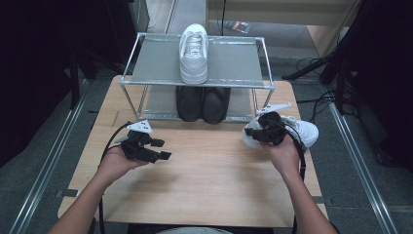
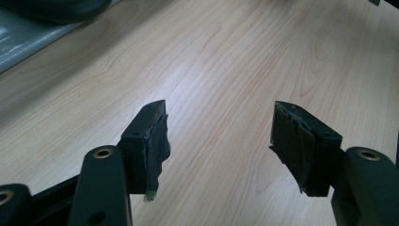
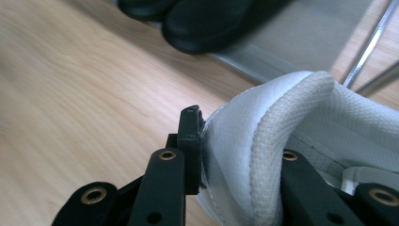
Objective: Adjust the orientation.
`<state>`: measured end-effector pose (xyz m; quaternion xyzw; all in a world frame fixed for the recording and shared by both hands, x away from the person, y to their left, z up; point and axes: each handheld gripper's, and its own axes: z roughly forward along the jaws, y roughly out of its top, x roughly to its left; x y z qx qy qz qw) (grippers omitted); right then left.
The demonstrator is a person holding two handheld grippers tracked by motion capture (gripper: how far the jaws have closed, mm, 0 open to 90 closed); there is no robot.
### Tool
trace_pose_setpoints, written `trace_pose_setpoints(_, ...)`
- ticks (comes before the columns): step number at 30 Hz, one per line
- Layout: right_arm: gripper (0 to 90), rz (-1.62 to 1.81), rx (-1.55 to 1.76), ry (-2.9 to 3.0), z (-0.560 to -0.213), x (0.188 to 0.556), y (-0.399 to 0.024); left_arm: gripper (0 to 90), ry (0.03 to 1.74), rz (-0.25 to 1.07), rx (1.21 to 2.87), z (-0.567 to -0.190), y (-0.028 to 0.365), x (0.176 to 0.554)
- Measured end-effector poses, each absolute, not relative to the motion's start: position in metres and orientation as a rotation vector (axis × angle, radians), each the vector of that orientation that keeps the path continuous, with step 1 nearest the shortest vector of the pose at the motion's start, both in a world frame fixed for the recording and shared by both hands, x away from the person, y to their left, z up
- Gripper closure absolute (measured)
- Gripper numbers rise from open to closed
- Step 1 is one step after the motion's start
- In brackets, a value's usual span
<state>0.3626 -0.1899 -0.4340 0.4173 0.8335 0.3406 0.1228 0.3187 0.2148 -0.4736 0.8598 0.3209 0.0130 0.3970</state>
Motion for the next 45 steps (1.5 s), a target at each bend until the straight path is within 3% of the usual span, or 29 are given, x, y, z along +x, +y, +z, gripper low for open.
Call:
trace_pose_setpoints(21, 76.1, 1.053, 1.153, 2.600, -0.437, 0.325, -0.129, 39.3, 0.760, -0.023, 2.188, -0.474, 0.198, 0.336)
trace_pose_setpoints(32, 77.8, 1.039, 1.086, 2.732, -0.460, 0.310, -0.078, 39.9, 0.745, -0.042, 2.180, -0.473, 0.196, 0.339)
trace_pose_setpoints(45, 77.4, 1.111, 1.102, 2.813, -0.486, 0.298, -0.049, 40.0, 0.741, -0.037, 2.185, -0.473, 0.196, 0.335)
